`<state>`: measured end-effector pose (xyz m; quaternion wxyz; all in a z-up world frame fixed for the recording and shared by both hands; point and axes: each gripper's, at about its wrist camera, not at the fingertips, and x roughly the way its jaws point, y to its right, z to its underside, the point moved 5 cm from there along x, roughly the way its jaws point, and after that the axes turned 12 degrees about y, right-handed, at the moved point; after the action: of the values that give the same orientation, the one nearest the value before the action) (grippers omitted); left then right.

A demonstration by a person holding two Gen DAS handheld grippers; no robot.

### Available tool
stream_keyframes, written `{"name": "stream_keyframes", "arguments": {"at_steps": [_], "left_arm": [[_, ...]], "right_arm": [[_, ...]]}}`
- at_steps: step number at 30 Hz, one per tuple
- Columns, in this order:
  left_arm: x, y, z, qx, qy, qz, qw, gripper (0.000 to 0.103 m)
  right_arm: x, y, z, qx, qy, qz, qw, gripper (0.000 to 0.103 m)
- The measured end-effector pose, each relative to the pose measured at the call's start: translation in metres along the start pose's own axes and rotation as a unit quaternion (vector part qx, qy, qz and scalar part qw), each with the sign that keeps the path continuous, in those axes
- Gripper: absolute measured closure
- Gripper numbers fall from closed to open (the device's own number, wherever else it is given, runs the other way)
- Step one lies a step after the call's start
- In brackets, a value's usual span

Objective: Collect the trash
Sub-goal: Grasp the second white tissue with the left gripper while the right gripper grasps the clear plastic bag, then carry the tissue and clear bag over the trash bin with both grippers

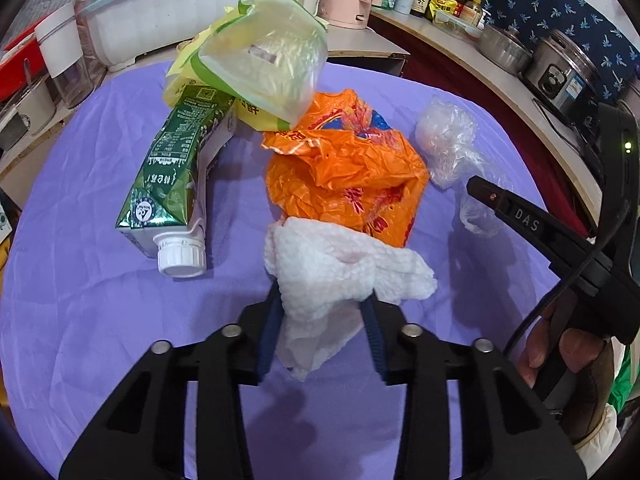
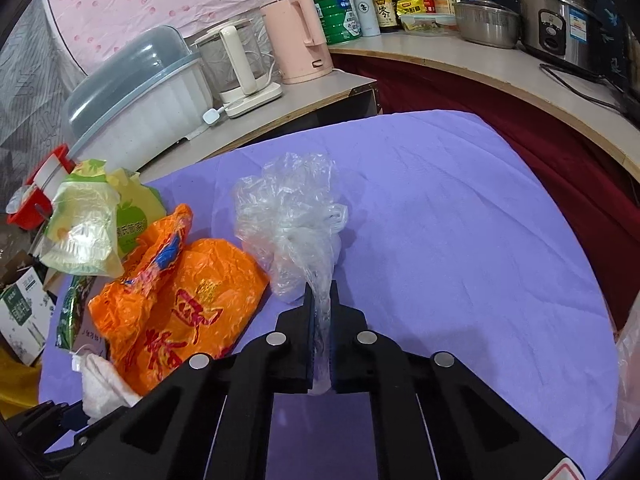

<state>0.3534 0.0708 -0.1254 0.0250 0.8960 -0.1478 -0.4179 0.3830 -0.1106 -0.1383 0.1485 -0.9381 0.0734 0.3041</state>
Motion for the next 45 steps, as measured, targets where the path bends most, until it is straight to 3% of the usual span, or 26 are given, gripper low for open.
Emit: {"name": "stream_keyframes", "arguments": {"at_steps": [3, 6, 23, 34, 45], "left_arm": [[-0.008, 0.003, 0.003, 0.003, 0.001, 0.002, 1.0, 0.089], [-0.019, 0.008, 0.006, 0.003, 0.005, 0.006, 1.0, 0.091], [-0.114, 0.054, -0.004, 0.032, 0.074, 0.031, 0.9963, 0.092], [-0.153, 0.135, -0.005, 0.084, 0.104, 0.068, 0.9887, 0.092], [-0.162, 0.236, 0.013, 0.145, 0.105, 0.115, 0.9772, 0.092]], "right_arm": [[-0.017, 0.0, 0.0, 0.001, 0.008, -0.005, 1.0, 0.1], [-0.04, 0.0, -0.003, 0.001, 0.021, -0.007, 1.0, 0.1], [-0.171, 0.028, -0.028, 0.028, 0.097, -0.002, 0.995, 0.1], [-0.237, 0.085, -0.032, 0.05, 0.138, 0.029, 0.989, 0.1], [-0.288, 0.174, -0.016, 0.095, 0.159, 0.083, 0.979, 0.1]]}}
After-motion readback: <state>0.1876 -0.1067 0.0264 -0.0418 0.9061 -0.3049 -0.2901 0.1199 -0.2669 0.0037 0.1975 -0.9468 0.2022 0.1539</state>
